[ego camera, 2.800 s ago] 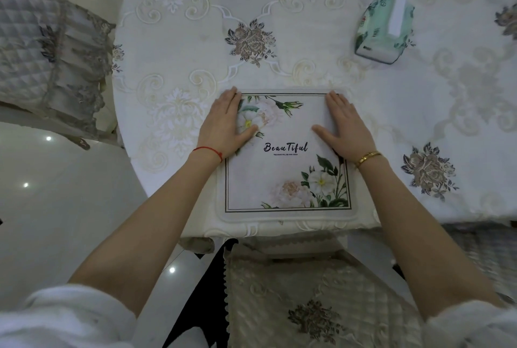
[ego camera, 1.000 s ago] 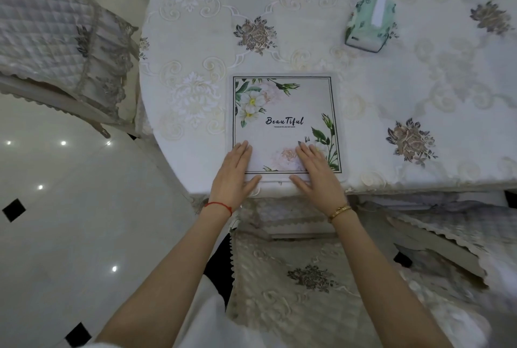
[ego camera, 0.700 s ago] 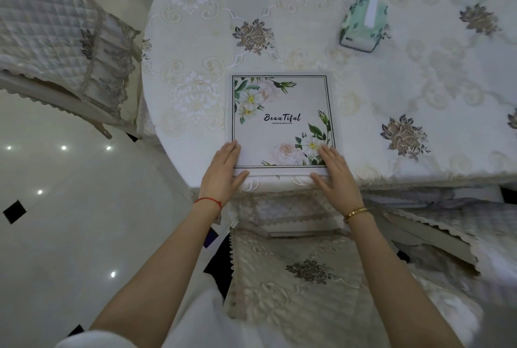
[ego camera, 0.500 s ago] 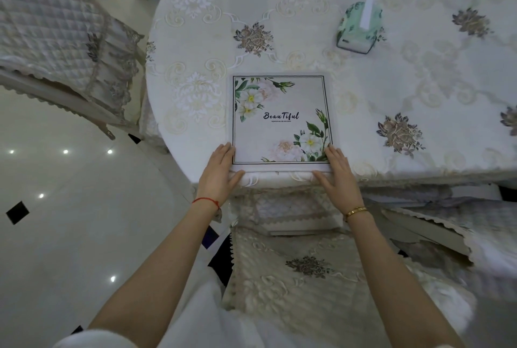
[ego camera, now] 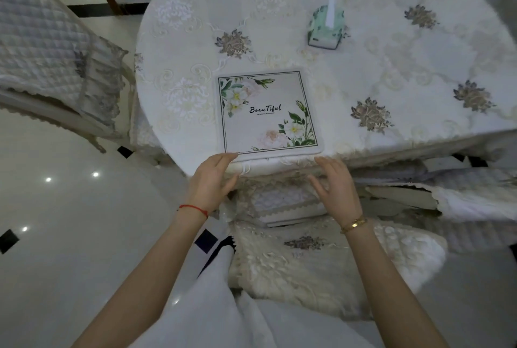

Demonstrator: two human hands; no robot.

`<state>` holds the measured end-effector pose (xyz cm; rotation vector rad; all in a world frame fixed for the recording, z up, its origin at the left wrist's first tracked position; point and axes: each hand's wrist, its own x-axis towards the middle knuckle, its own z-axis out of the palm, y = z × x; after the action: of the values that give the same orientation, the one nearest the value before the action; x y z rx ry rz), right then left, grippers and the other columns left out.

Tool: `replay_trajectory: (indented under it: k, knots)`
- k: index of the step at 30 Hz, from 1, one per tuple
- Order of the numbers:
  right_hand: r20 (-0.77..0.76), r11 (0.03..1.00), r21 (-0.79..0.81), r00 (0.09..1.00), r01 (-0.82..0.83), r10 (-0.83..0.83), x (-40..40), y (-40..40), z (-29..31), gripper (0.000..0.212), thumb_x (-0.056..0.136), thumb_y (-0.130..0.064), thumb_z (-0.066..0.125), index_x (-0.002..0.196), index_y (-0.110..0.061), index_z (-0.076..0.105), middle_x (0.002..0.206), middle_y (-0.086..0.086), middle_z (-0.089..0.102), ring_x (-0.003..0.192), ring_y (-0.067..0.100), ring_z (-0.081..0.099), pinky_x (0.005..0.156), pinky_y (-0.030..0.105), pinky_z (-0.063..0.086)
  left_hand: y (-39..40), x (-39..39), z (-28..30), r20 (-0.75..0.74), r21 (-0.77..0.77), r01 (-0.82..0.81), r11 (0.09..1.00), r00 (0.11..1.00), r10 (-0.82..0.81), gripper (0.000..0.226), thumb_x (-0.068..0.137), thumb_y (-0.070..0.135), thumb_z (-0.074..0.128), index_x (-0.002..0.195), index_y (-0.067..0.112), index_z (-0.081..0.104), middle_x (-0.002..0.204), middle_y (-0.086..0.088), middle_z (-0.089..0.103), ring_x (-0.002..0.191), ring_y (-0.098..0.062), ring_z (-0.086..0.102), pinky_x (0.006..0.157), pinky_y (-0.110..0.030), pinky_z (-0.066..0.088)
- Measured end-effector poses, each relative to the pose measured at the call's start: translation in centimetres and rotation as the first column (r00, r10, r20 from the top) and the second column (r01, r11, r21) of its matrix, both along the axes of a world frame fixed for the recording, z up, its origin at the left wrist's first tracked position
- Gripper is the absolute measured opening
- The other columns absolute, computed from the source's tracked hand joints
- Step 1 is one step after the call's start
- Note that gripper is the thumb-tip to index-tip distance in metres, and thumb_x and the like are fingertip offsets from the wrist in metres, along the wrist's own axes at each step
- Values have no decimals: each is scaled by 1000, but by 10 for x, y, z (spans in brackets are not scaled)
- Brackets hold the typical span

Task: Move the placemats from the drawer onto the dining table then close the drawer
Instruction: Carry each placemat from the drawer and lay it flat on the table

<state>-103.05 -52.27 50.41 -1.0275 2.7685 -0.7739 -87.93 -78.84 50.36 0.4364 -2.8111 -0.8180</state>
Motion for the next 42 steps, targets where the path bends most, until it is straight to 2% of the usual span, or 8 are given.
replay_trajectory:
  k: [10, 14, 17, 21, 24, 30, 36, 42]
  knots:
    - [-70, 947, -8, 944, 322, -321, 104, 24, 34, 42, 92, -22, 64, 128, -4, 56, 122, 11, 61, 116, 28, 52, 102, 36, 42, -21, 11, 40, -42, -81, 311, 947, 948, -315, 36, 88, 23, 65, 123, 14, 60, 115, -6, 65, 103, -23, 60, 90, -30, 45]
    - [-45, 870, -35, 869, 492, -493, 168, 16, 40, 41, 95, -29, 57, 130, -7, 55, 126, 8, 61, 116, 26, 52, 107, 18, 26, -32, 14, 53, -50, -82, 459, 885, 885, -464, 34, 88, 21, 65, 121, 13, 61, 113, -6, 66, 102, -24, 60, 89, -34, 47]
    - [-21, 784, -72, 785, 616, -619, 221, 7, 44, 39, 94, -24, 60, 128, -6, 56, 124, 9, 61, 115, 26, 53, 108, 26, 32, -36, 17, 59, -39, -76, 580, 811, 811, -584, 32, 88, 21, 64, 120, 14, 62, 113, -5, 66, 102, -25, 61, 89, -36, 48]
    - [-54, 657, -76, 655, 750, -754, 293, -1, 54, 37, 92, -18, 64, 126, -5, 57, 121, 10, 62, 114, 28, 54, 103, 36, 41, -25, 25, 71, -22, -111, 737, 667, 669, -743, 30, 89, 20, 62, 118, 13, 63, 110, -7, 68, 100, -26, 62, 89, -35, 47]
    - [-78, 551, -97, 546, 829, -834, 348, -5, 58, 38, 92, -18, 64, 127, -4, 58, 121, 10, 63, 113, 26, 54, 105, 32, 38, -9, 36, 78, -2, -125, 836, 534, 538, -843, 31, 89, 21, 62, 119, 15, 62, 108, -6, 67, 97, -24, 61, 87, -29, 43]
    - [-49, 234, -99, 230, 967, -972, 464, -5, 58, 37, 93, -22, 63, 127, -7, 58, 123, 7, 62, 116, 21, 52, 100, 35, 45, 45, 72, 87, -14, -132, 950, 283, 284, -959, 31, 90, 21, 63, 119, 12, 62, 105, -8, 67, 95, -25, 61, 86, -33, 47]
    - [-27, -78, -80, -81, 994, -996, 587, -3, 54, 38, 91, -22, 63, 127, -8, 58, 119, 6, 62, 113, 18, 50, 103, 26, 38, 128, 135, 82, -4, -107, 994, 9, 8, -1000, 37, 88, 32, 50, 115, 11, 63, 100, -11, 67, 87, -30, 63, 80, -34, 48]
    - [-23, -324, -24, -325, 946, -946, 714, -2, 51, 37, 92, -23, 63, 126, -9, 58, 121, 7, 62, 113, 22, 54, 103, 23, 35, 221, 243, 73, -75, -93, 962, -255, -262, -962, 38, 89, 32, 48, 115, 9, 64, 106, -10, 68, 96, -27, 62, 88, -30, 43]
